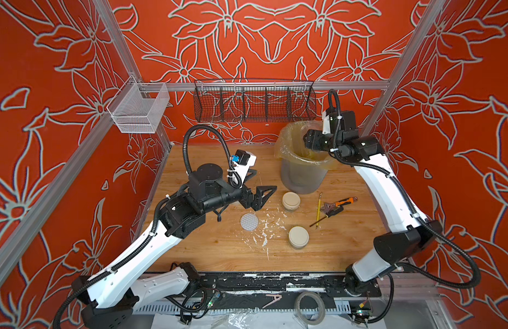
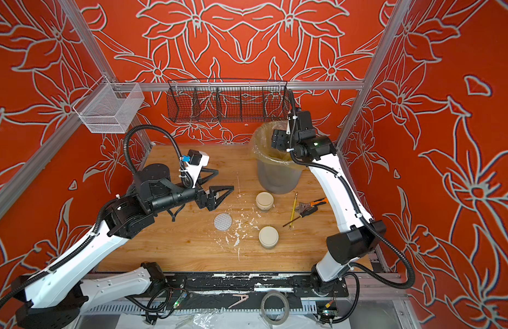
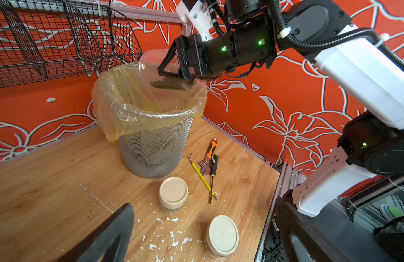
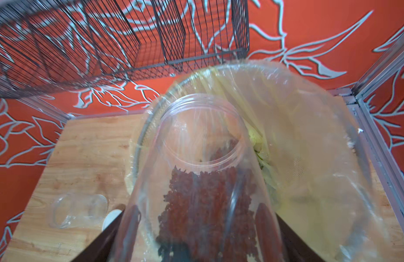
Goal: Empty moldy tea leaves from jars
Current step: Pour the moldy tea leaves from the jar into the trash bin.
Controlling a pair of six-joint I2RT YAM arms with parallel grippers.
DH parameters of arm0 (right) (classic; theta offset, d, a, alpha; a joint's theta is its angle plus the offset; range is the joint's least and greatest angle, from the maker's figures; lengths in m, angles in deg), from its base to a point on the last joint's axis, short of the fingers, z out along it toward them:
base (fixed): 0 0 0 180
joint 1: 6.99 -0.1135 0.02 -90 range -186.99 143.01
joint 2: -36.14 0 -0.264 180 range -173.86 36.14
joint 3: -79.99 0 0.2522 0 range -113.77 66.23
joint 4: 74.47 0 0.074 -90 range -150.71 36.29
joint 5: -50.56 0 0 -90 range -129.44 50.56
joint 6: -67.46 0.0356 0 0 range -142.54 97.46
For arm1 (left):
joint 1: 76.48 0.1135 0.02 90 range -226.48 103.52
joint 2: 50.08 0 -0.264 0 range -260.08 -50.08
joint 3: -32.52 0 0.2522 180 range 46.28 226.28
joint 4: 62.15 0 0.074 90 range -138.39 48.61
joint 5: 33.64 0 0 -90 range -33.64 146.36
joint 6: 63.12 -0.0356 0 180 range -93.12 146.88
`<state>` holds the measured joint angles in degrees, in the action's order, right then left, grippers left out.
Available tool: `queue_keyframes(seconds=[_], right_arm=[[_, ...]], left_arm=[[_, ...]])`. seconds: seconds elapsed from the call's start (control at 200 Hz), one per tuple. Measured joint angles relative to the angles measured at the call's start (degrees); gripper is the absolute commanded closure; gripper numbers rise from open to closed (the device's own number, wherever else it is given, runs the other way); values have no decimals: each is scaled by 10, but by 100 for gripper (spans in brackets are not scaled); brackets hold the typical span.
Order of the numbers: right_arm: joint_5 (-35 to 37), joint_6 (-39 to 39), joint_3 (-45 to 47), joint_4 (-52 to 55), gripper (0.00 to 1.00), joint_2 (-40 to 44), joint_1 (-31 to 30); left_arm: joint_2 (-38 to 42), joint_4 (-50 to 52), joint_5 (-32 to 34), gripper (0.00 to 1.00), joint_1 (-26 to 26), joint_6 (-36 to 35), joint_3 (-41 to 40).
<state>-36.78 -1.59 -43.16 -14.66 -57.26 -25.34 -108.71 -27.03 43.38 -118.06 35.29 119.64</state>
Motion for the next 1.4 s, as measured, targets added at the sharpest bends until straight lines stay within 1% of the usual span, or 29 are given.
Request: queue_keyframes(seconds=[0.15, 0.355, 0.811, 0.876, 0.951, 1.091, 1.311, 1.401], right_arm=[[11, -9, -34, 33, 76, -38, 0], [34, -16, -72, 70, 76, -66, 0], [44, -22, -81, 83, 76, -66, 0], [50, -27, -94, 96, 76, -68, 0], [59, -33, -133, 118, 76, -81, -1], [75, -44, -194, 144, 76, -105, -7], [89, -56, -247, 189, 76, -150, -12], [91, -58, -251, 200, 76, -161, -14]], left_arm=[[0, 0, 0, 2, 0, 2, 0], [0, 0, 0, 2, 0, 2, 0], [0, 1, 3, 2, 0, 2, 0], [0, 1, 5, 2, 0, 2, 0], [-2, 2, 12, 2, 0, 5, 2], [-21, 18, 36, 2, 0, 18, 27], [-69, 42, 75, 3, 0, 44, 79], [-89, 60, 86, 3, 0, 51, 101]])
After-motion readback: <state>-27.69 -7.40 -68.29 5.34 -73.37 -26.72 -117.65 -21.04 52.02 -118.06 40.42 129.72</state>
